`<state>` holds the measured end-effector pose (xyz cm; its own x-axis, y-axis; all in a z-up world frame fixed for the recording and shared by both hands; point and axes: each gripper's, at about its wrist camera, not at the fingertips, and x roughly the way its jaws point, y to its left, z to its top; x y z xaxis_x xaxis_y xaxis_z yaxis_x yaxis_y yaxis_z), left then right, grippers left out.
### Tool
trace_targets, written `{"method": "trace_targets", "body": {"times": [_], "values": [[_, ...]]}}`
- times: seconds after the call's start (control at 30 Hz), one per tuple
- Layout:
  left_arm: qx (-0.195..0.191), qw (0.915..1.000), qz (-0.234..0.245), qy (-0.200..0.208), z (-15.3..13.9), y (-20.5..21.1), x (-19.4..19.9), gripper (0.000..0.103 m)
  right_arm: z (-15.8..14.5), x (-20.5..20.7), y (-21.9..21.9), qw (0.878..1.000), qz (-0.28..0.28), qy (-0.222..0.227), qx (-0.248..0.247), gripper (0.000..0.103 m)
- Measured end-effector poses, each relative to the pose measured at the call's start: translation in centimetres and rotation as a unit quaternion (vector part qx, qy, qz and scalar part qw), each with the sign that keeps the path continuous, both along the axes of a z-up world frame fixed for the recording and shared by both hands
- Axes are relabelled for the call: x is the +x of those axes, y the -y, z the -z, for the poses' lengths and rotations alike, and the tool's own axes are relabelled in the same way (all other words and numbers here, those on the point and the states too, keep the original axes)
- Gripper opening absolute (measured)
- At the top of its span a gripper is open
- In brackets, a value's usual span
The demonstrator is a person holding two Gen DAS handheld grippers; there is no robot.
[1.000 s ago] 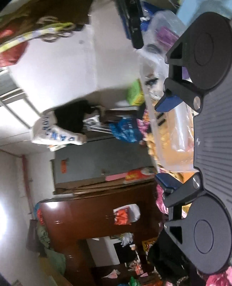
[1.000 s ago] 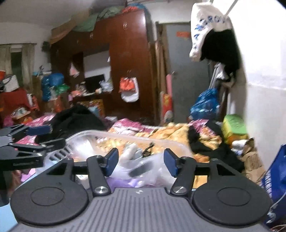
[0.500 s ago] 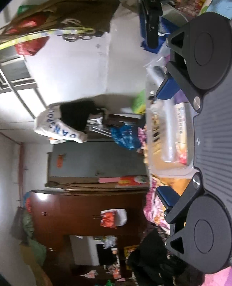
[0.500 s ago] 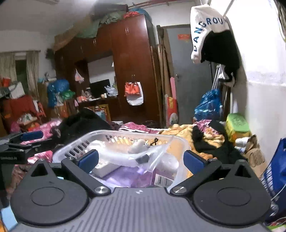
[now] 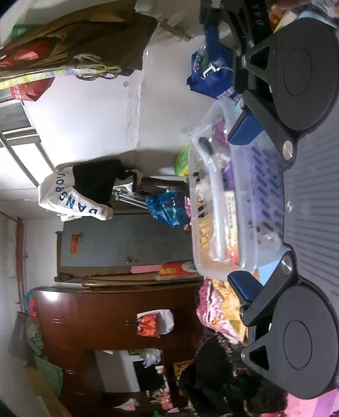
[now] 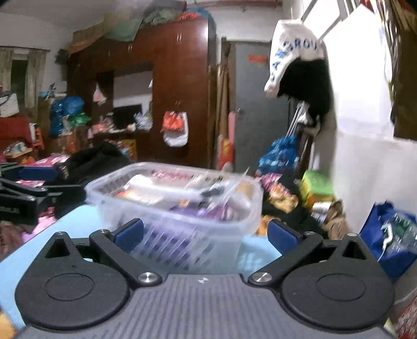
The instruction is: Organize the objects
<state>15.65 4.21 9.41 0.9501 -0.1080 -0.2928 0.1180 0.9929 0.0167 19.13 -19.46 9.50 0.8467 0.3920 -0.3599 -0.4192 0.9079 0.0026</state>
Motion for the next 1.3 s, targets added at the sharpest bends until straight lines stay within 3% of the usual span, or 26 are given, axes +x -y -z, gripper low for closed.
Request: {"method": "trace_targets", "body": {"times": [0.23, 0.4, 1.3], "values": [[-0.011, 0.9999, 0.007, 0.004, 0.1, 0.6, -1.7, 0.103, 0.7, -0.6, 0.8, 1.000, 0.006, -0.003, 0.030, 0.103], [-0.021, 0.9998, -0.003, -0.006, 0.8, 0.7, -0.9, 0.103, 1.4, -0.7, 0.7, 0.999, 0.010, -0.009, 0.031, 0.103], [-0.012, 0.9997, -0.005, -0.019, 1.7, 1.6, -1.5, 0.103, 0.9, -1.9, 0.9, 0.999, 0.009, 0.002, 0.047, 0.103]]}}
